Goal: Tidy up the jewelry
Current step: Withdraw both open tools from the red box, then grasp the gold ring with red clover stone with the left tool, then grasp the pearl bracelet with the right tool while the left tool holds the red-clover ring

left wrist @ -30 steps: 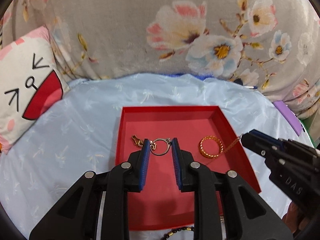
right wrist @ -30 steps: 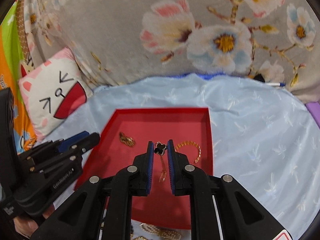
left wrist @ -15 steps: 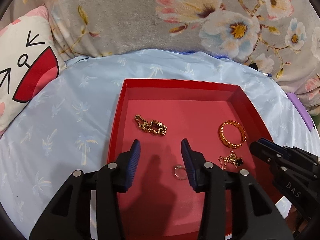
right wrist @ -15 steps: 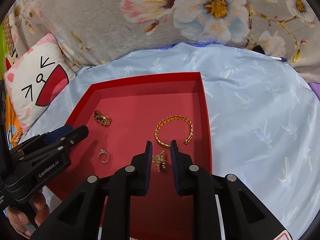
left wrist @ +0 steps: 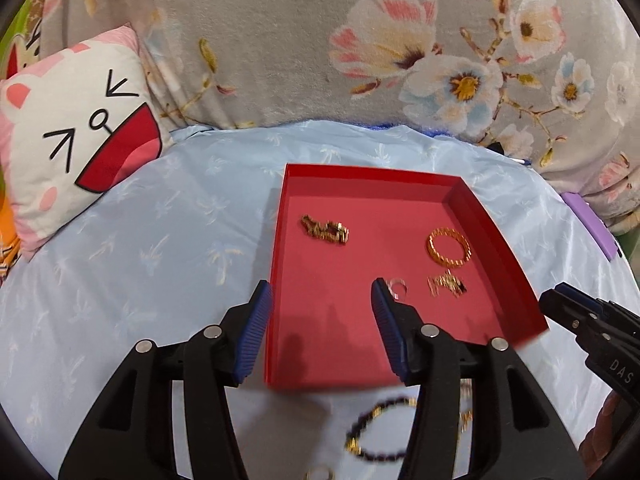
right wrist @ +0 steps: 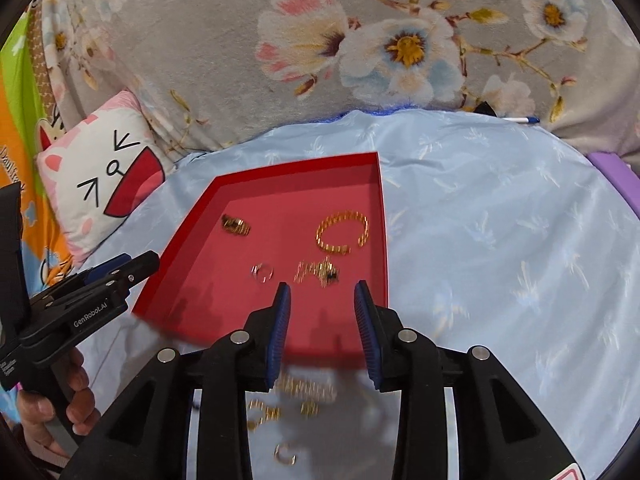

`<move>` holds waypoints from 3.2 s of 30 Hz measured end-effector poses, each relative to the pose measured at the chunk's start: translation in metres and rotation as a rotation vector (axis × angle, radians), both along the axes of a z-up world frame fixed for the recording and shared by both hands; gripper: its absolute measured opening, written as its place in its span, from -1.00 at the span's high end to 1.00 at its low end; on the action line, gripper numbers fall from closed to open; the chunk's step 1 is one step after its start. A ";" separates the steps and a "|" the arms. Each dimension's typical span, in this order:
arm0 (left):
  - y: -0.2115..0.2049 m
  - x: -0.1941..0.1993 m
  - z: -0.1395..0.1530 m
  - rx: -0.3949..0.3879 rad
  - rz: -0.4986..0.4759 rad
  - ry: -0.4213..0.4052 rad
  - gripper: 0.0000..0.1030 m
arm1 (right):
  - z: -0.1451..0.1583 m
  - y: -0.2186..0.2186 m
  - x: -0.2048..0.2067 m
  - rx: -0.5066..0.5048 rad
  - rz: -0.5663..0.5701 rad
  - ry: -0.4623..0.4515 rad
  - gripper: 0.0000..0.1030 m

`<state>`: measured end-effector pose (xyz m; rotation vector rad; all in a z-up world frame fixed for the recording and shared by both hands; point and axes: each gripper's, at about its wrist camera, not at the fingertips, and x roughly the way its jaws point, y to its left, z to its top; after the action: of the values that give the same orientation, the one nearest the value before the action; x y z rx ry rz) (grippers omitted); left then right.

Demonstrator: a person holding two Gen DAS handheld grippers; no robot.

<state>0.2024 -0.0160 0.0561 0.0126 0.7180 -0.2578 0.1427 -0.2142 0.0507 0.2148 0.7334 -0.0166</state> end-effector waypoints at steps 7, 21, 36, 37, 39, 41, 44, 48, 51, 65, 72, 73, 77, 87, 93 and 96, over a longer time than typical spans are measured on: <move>0.017 -0.066 -0.020 0.001 0.002 0.032 -0.07 | -0.023 0.012 -0.065 0.021 -0.010 0.047 0.36; 0.038 -0.127 -0.069 -0.022 0.042 0.144 -0.07 | -0.063 0.026 -0.132 0.055 -0.012 0.129 0.36; 0.025 -0.101 -0.065 -0.008 0.051 0.122 -0.07 | -0.050 0.027 -0.102 0.033 0.004 0.098 0.36; 0.023 -0.099 -0.066 -0.001 0.052 0.122 -0.06 | -0.050 0.028 -0.101 0.038 0.005 0.094 0.36; 0.020 -0.097 -0.069 0.010 0.052 0.123 -0.04 | -0.050 0.029 -0.099 0.044 0.008 0.094 0.36; 0.020 -0.095 -0.070 0.008 0.051 0.128 0.04 | -0.051 0.031 -0.098 0.042 0.012 0.096 0.36; 0.020 -0.092 -0.071 0.004 0.047 0.136 0.24 | -0.054 0.032 -0.096 0.046 0.013 0.103 0.35; 0.020 -0.092 -0.071 -0.003 0.035 0.134 0.54 | -0.056 0.032 -0.094 0.050 0.008 0.109 0.35; 0.021 -0.092 -0.072 -0.024 0.022 0.140 0.72 | -0.056 0.031 -0.090 0.044 0.012 0.109 0.35; 0.024 -0.092 -0.073 -0.058 0.022 0.144 0.72 | -0.060 0.036 -0.035 -0.061 0.038 0.110 0.36; 0.024 -0.092 -0.073 -0.061 0.022 0.145 0.72 | -0.066 0.035 -0.013 -0.075 0.094 0.139 0.36; 0.025 -0.092 -0.073 -0.063 0.022 0.145 0.72 | -0.068 0.036 -0.010 -0.074 0.103 0.146 0.36; 0.025 -0.092 -0.073 -0.066 0.022 0.146 0.72 | -0.065 0.035 -0.012 -0.083 0.106 0.137 0.36; 0.025 -0.092 -0.073 -0.067 0.022 0.146 0.72 | -0.067 0.027 -0.017 0.004 0.088 0.145 0.35; 0.025 -0.092 -0.073 -0.066 0.022 0.146 0.72 | -0.058 0.019 -0.013 -0.010 0.084 0.112 0.20; 0.025 -0.092 -0.073 -0.067 0.022 0.146 0.72 | -0.059 0.019 -0.002 0.003 0.114 0.124 0.19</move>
<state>0.1103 0.0091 -0.0172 -0.0784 0.8543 -0.2636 0.1403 -0.1949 -0.0083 0.1759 0.8685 0.0807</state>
